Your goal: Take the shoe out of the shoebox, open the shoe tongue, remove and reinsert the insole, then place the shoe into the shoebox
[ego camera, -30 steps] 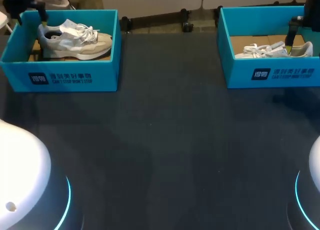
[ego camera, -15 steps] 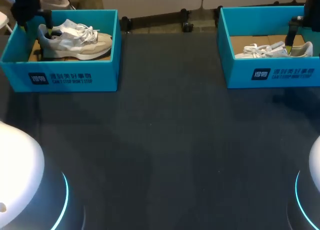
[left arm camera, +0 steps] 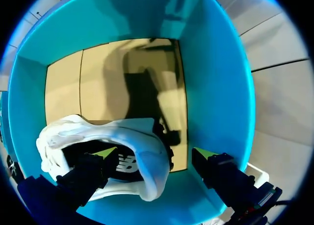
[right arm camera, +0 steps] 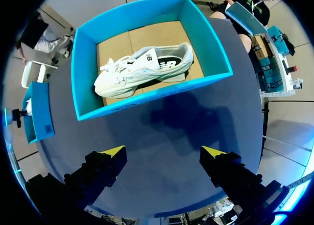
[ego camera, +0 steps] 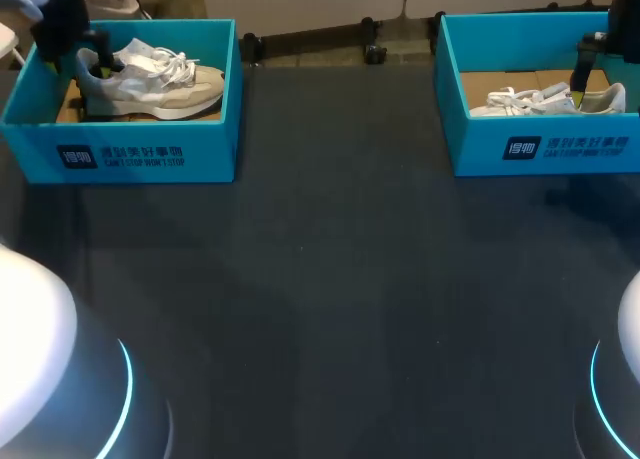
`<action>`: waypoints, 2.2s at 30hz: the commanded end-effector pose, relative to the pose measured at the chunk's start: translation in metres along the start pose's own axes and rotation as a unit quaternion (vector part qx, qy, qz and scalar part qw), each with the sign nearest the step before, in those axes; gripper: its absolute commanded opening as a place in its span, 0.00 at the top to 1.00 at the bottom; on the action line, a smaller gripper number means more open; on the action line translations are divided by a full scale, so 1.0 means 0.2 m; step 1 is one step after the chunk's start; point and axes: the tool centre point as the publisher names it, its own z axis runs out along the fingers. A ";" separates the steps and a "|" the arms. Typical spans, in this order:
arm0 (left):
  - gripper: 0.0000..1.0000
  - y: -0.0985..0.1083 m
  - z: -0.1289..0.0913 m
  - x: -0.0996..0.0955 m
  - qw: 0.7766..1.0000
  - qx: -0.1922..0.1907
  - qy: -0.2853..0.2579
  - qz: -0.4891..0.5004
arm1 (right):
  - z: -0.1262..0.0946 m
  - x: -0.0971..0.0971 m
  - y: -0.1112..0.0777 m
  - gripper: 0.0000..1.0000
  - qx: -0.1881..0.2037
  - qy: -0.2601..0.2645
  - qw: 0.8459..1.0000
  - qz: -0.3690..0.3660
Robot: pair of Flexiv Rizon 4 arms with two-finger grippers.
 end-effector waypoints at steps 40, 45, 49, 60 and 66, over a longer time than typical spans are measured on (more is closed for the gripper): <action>0.77 0.09 0.23 0.05 0.999 0.049 -0.009 -0.008 | 0.00 0.00 0.00 0.00 -0.001 0.000 1.000 0.000; 1.00 0.09 0.22 0.05 0.999 0.048 -0.010 -0.006 | 0.00 0.00 0.00 0.00 -0.001 0.000 1.000 0.000; 1.00 0.08 0.18 0.05 0.999 0.044 -0.012 -0.001 | 0.00 0.00 0.00 0.00 -0.001 0.000 1.000 0.000; 1.00 0.03 0.01 0.10 1.000 0.019 -0.010 0.000 | 0.00 0.00 0.00 0.00 -0.001 0.000 1.000 0.000; 1.00 0.03 -0.10 0.13 1.000 0.013 -0.002 -0.011 | 0.00 0.00 0.00 0.00 -0.001 0.000 1.000 0.000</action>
